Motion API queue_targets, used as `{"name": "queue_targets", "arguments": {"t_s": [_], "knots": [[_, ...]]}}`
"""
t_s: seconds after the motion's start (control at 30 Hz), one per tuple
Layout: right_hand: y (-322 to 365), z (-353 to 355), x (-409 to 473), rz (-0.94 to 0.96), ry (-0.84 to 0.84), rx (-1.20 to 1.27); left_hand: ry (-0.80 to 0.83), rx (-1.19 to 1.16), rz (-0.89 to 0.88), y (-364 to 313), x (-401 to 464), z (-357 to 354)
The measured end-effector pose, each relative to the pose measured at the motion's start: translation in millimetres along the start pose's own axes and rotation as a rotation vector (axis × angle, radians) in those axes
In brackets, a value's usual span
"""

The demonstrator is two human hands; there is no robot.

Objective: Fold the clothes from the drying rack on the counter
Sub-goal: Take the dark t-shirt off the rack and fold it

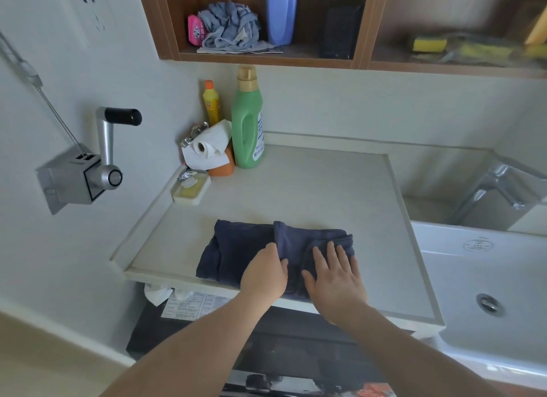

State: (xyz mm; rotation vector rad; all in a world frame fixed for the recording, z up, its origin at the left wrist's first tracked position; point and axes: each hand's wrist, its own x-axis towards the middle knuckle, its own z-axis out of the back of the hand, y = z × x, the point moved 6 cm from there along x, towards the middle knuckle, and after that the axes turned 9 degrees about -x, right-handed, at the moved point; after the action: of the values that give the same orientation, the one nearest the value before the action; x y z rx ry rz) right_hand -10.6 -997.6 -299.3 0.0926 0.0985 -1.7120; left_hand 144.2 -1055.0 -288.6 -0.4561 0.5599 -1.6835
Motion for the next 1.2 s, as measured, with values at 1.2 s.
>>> {"name": "queue_targets", "arguments": {"t_s": [1.2], "knots": [[21,14,39,0.188,0.016,-0.093,-0.275,0.248,0.09,56,-14,48]]}}
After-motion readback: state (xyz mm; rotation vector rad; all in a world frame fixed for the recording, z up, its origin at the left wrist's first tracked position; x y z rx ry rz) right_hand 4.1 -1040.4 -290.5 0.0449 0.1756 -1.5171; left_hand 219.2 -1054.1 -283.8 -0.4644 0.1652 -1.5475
